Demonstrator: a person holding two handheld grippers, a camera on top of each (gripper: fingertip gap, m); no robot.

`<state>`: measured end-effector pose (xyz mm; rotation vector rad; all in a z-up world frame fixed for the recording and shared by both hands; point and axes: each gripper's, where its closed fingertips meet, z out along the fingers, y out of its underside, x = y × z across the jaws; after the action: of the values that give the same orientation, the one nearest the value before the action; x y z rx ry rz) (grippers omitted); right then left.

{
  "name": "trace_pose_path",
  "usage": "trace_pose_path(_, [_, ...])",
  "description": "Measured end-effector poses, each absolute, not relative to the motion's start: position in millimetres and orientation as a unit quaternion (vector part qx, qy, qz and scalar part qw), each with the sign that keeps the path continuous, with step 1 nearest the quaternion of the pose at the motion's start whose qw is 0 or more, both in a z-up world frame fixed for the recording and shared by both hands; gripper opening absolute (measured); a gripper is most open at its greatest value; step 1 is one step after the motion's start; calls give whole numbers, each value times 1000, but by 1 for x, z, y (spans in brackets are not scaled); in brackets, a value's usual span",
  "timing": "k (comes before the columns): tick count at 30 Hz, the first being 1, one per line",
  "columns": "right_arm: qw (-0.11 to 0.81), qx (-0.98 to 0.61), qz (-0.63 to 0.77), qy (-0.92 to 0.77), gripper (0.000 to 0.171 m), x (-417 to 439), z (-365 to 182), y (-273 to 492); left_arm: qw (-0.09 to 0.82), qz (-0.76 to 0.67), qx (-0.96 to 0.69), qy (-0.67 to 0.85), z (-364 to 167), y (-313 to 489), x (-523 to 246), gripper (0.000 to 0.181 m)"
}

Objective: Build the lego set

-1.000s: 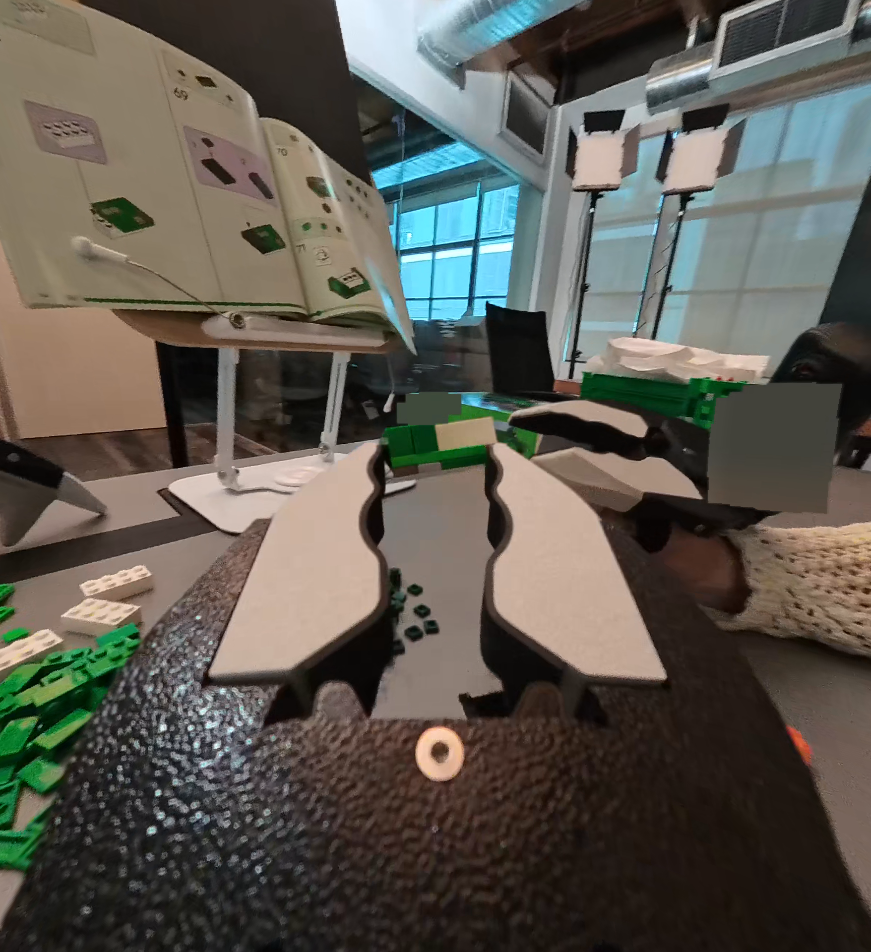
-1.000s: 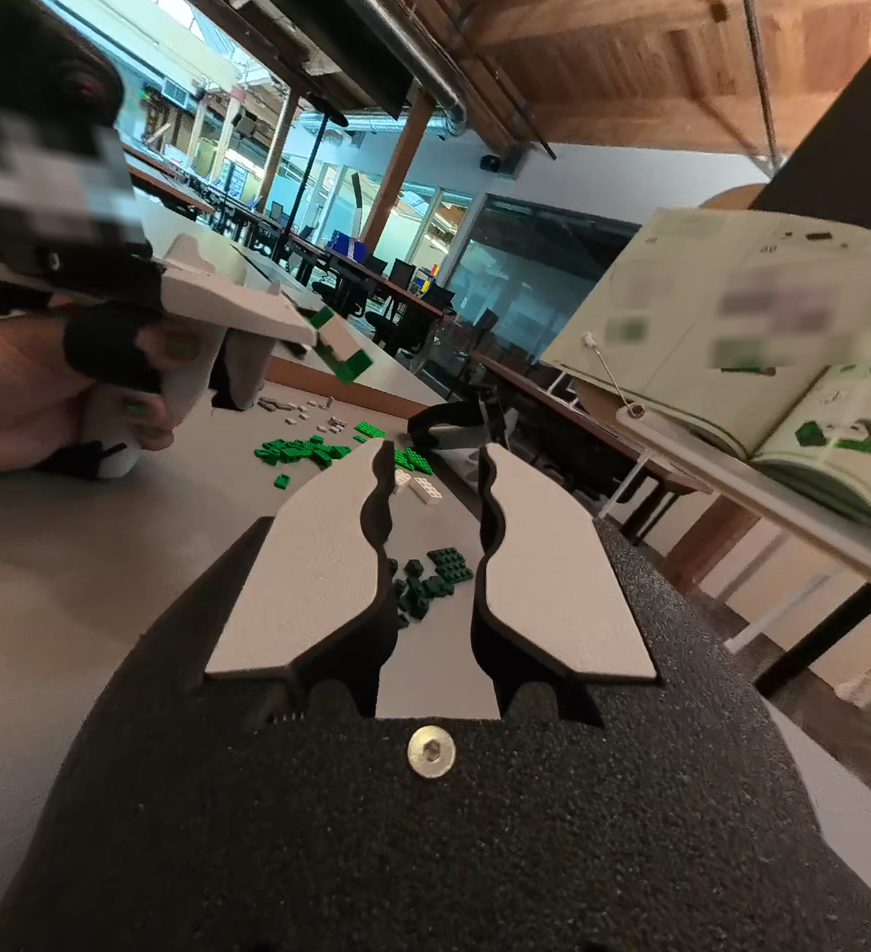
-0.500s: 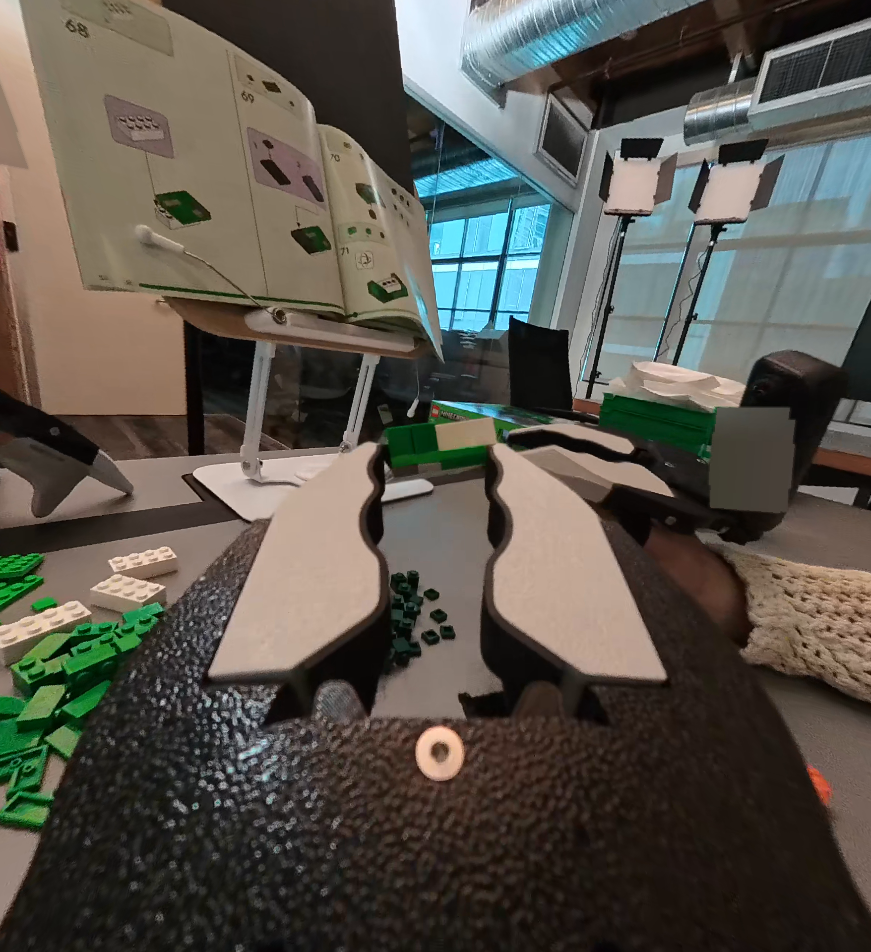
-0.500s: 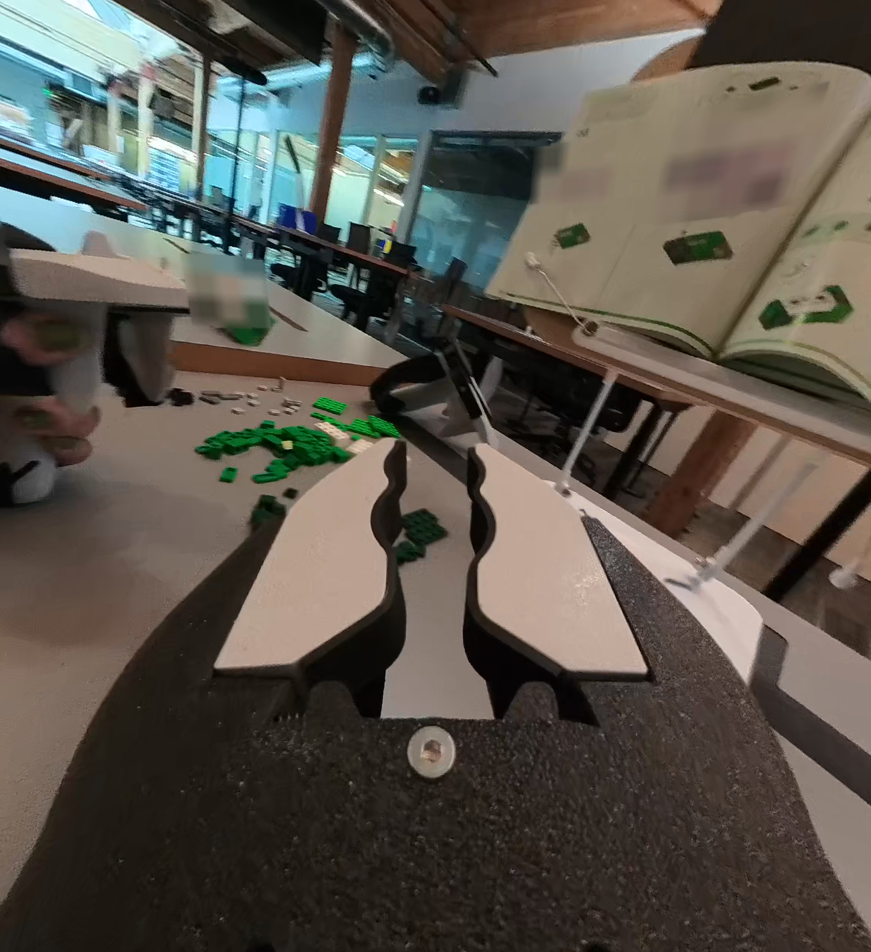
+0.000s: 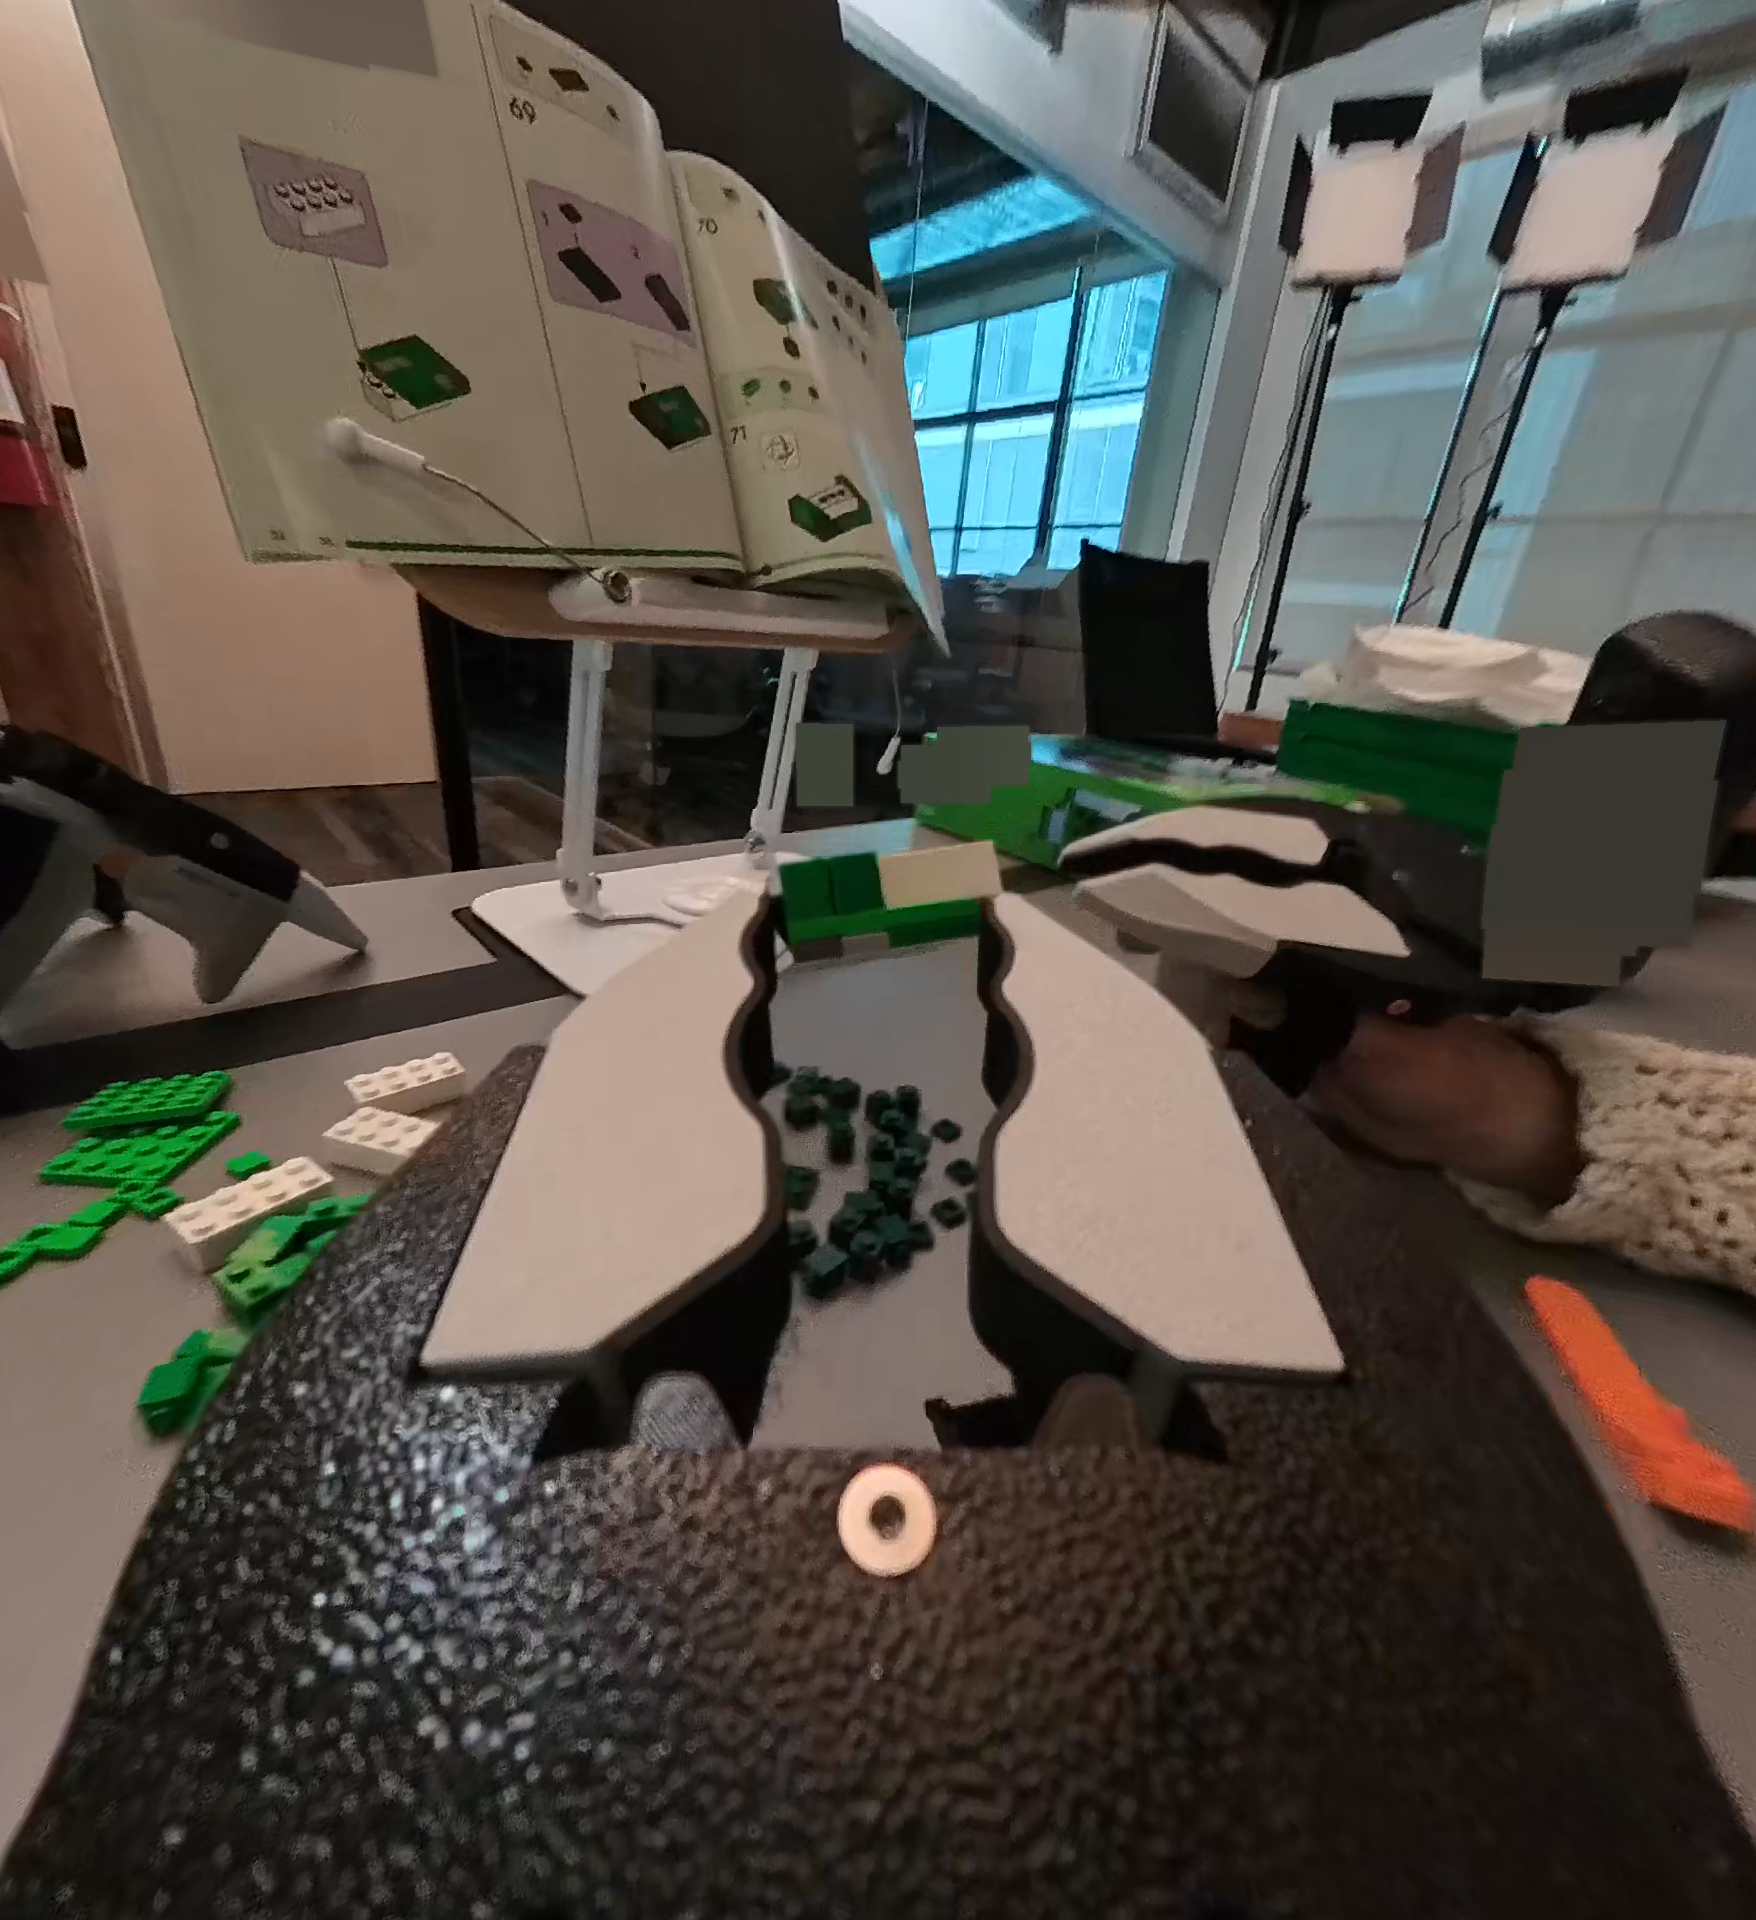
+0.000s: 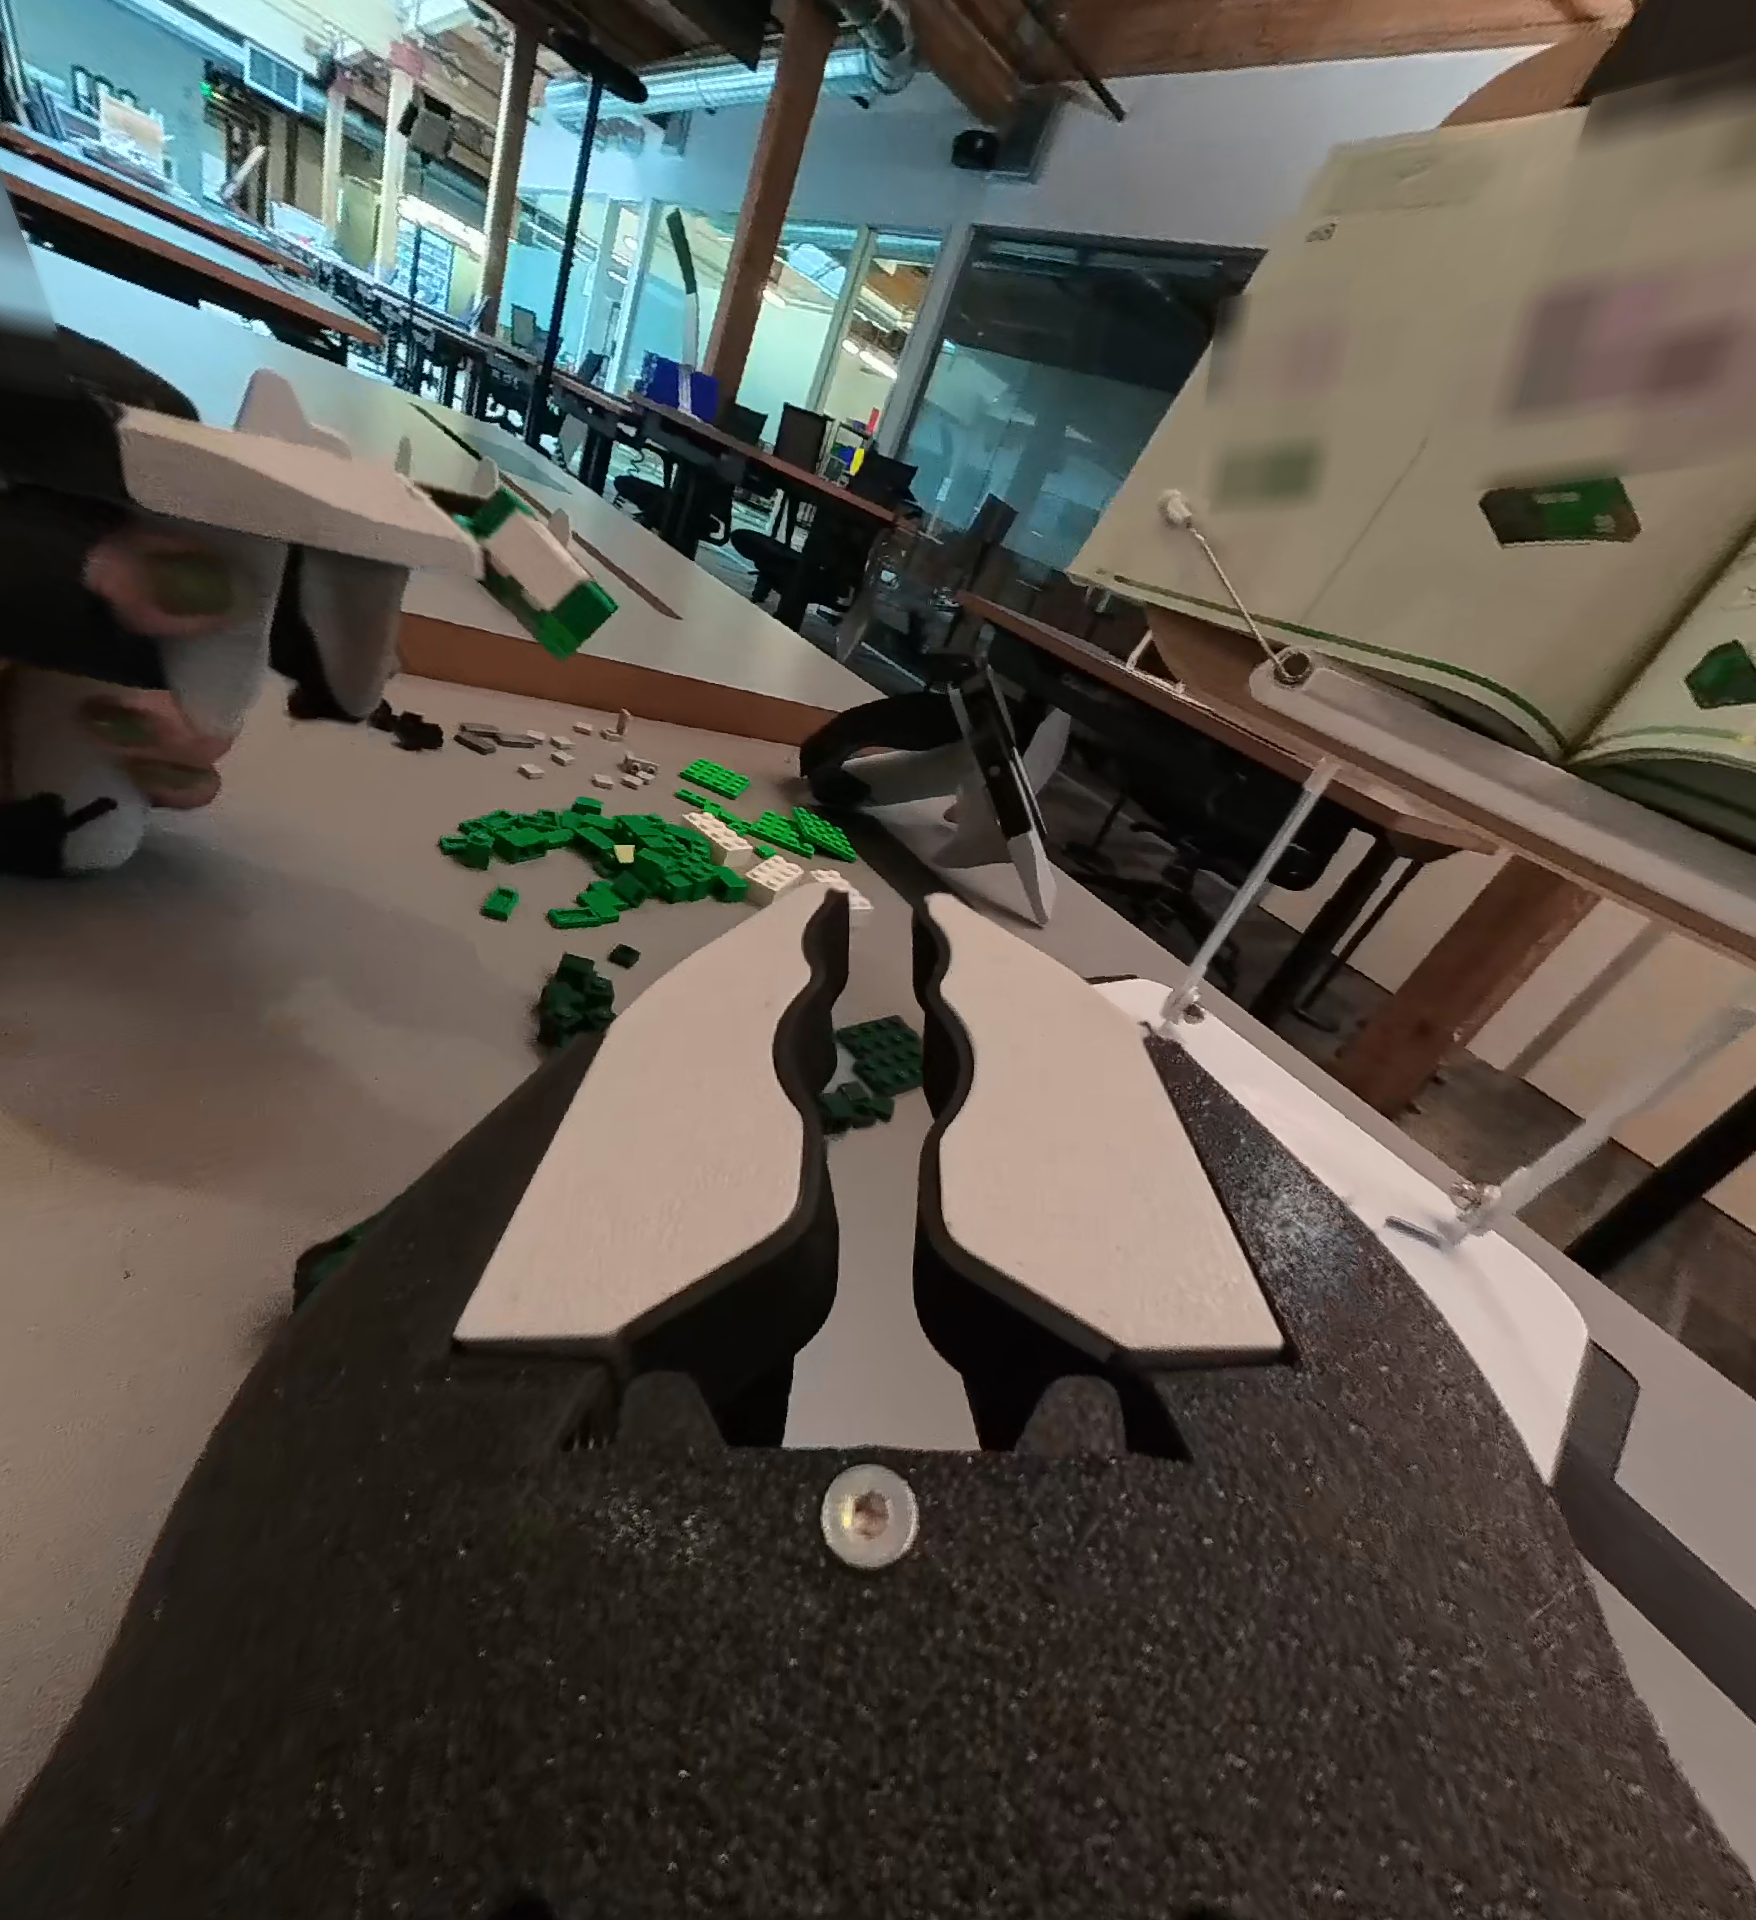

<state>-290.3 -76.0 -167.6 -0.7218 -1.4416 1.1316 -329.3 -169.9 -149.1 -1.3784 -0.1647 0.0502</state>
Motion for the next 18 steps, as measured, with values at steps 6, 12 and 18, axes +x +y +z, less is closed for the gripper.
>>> trace_pose_path(6, [556, -302, 462, -621, 11, -291, -171, -78, 755, 81, -644, -93, -153, -182, -350, 36])
trace_pose_path(12, [496, -308, 405, -704, 0, -296, -202, -76, 759, 88, -635, -114, -152, -185, -357, 36])
trace_pose_path(18, [366, -310, 402, -780, 11, -312, -229, -73, 745, 93, -655, -86, -156, -177, -349, 36])
